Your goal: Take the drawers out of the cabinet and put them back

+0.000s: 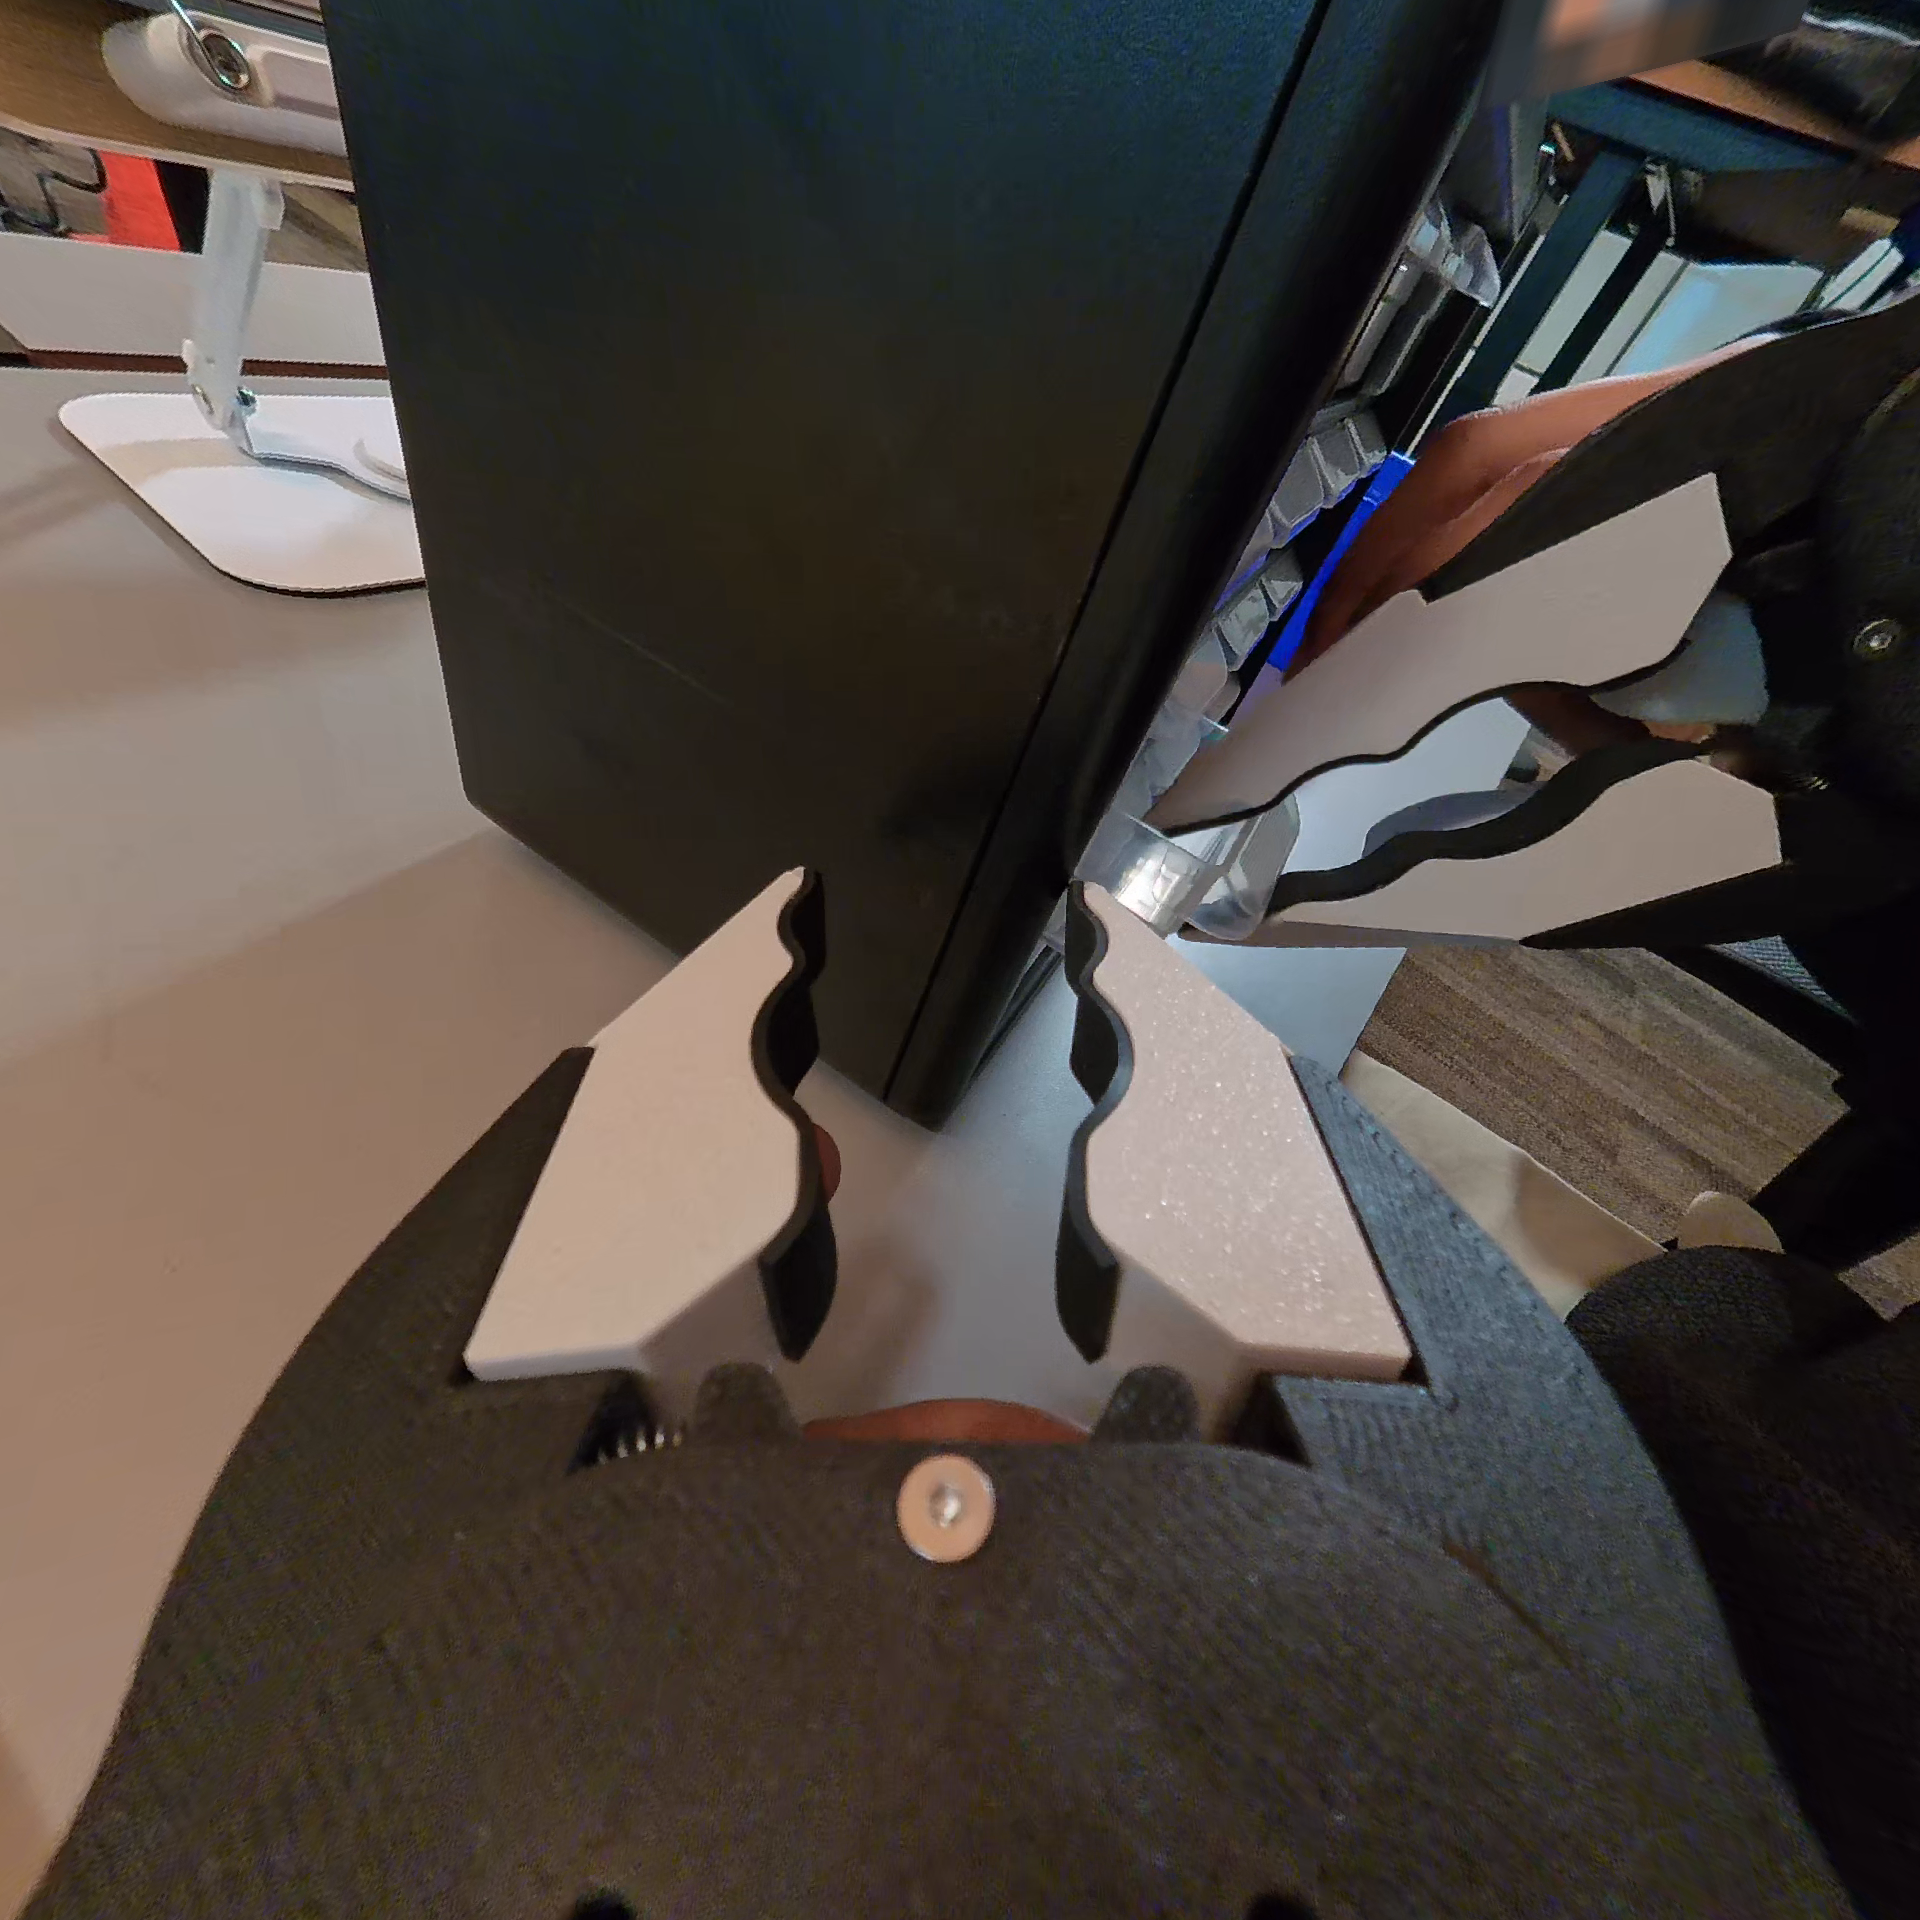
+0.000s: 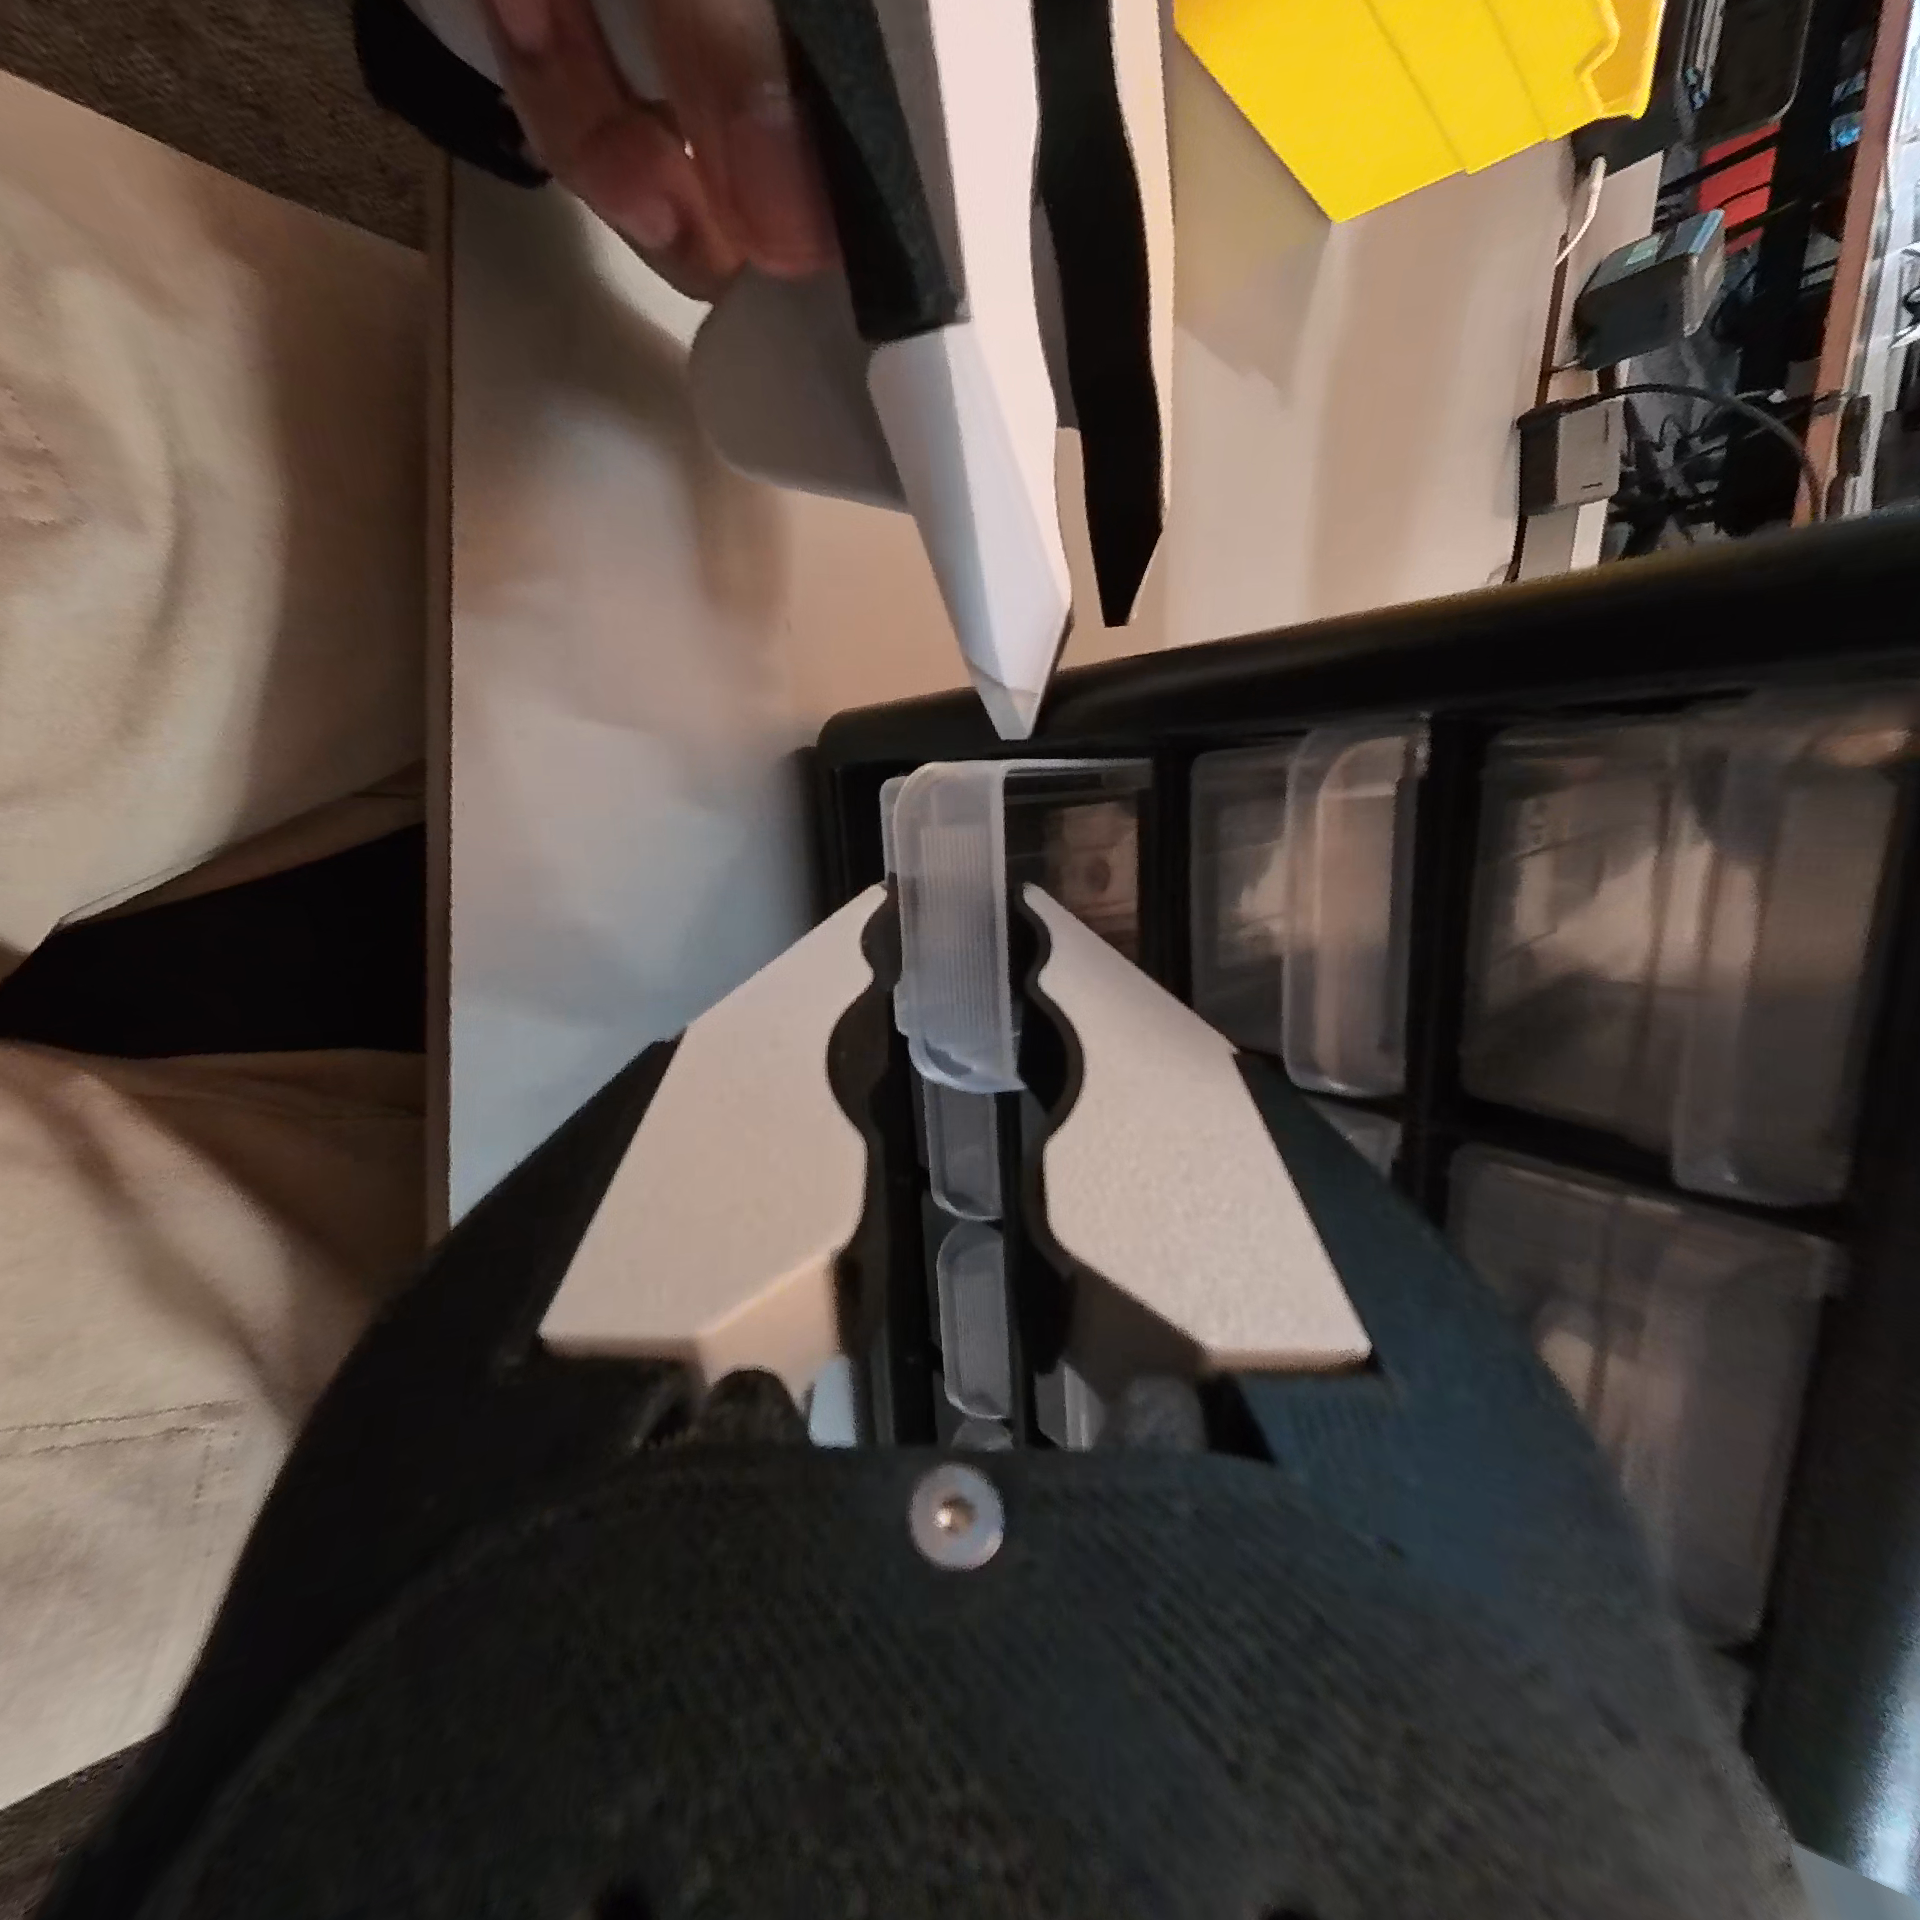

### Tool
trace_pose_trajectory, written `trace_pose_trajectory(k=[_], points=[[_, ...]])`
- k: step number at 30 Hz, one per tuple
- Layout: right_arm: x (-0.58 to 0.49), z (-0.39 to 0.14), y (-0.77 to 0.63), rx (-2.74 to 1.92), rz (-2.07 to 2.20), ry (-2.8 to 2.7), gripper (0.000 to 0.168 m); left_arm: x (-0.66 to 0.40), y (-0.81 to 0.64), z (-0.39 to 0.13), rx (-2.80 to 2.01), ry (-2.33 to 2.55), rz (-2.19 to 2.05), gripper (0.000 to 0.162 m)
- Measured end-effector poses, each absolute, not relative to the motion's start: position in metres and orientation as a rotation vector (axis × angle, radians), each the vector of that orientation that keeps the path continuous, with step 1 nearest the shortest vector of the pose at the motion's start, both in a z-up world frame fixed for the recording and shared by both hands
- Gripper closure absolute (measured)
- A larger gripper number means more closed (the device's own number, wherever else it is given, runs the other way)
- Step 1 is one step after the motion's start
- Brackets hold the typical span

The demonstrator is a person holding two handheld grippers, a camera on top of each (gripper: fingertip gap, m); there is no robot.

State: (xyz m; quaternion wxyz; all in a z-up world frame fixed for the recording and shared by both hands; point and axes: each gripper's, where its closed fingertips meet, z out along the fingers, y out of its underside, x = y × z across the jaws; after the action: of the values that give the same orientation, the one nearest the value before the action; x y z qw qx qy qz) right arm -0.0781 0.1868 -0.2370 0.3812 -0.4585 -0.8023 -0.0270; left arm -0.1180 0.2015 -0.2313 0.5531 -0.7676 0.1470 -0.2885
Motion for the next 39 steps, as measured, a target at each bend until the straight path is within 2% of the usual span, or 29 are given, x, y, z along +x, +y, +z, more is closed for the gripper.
trace_pose_trajectory(k=[39], points=[[-0.04, -0.243, 0.119, -1.089, -0.124, -2.094, 0.15, -0.118, 0.202, -0.231, -1.814, 0.349, -0.675, 0.117]])
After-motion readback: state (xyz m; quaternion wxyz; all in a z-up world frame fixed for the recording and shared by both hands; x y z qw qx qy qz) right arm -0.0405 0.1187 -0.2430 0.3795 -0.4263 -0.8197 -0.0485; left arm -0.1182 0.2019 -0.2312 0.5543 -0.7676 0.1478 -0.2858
